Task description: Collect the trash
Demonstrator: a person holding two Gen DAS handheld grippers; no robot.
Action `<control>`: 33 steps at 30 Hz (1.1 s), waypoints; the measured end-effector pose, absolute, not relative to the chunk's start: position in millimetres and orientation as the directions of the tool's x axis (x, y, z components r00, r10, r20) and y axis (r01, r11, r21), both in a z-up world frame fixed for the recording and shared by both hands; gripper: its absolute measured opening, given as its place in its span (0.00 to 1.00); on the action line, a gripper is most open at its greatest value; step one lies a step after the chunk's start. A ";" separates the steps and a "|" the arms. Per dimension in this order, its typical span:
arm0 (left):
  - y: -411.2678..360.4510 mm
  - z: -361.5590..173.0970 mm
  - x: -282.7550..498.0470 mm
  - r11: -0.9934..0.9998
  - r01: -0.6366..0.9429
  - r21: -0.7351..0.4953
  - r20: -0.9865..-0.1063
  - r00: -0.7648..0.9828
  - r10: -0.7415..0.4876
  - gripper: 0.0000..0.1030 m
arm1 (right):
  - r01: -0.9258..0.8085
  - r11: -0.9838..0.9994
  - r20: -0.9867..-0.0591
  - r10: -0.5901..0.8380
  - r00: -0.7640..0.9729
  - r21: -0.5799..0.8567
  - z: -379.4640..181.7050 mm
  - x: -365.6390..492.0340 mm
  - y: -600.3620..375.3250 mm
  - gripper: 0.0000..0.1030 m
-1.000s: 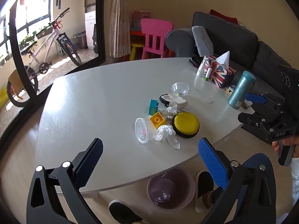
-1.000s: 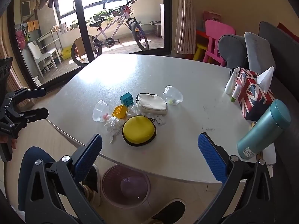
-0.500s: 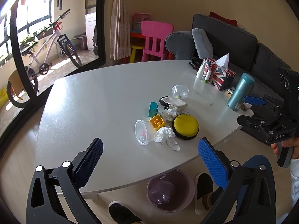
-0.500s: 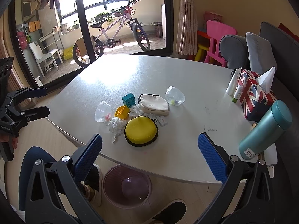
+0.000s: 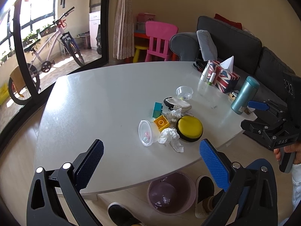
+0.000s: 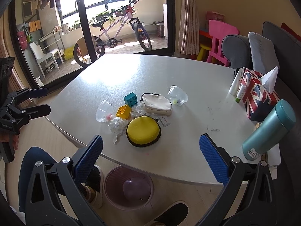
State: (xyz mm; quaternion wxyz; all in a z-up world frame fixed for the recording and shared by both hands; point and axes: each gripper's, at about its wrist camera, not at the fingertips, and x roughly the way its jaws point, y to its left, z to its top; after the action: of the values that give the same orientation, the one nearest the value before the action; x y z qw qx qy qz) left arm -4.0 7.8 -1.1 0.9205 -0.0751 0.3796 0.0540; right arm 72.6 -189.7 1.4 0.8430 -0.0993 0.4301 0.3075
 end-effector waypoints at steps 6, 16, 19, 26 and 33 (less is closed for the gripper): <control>7.4 -3.4 -4.0 0.983 -0.158 -0.097 -0.708 0.704 0.044 0.95 | -0.605 0.790 -0.787 0.431 0.442 0.093 -0.6 71.9 -188.3 0.97; 1.8 -2.6 -2.1 0.988 -0.138 -0.063 -0.697 0.715 0.055 0.95 | -0.604 0.793 -0.791 0.423 0.442 0.086 -2.5 72.7 -187.9 0.97; 2.2 -2.4 -1.9 0.988 -0.137 -0.068 -0.697 0.715 0.052 0.95 | -0.605 0.792 -0.792 0.422 0.441 0.086 -2.6 72.7 -188.5 0.97; 1.2 -3.1 -1.2 0.988 -0.132 -0.074 -0.701 0.712 0.042 0.95 | -0.605 0.792 -0.790 0.423 0.443 0.085 -2.8 72.6 -188.9 0.97; 2.2 -4.1 1.4 0.988 -0.133 -0.081 -0.706 0.708 0.037 0.95 | -0.608 0.789 -0.793 0.426 0.435 0.090 -3.6 74.1 -188.7 0.97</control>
State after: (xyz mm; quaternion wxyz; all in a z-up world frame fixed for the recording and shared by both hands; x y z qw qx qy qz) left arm 1.4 2.2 -4.1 0.9218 -0.0630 0.3796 0.0460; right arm 74.1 -188.7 -3.6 0.8405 -0.1051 0.4335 0.3076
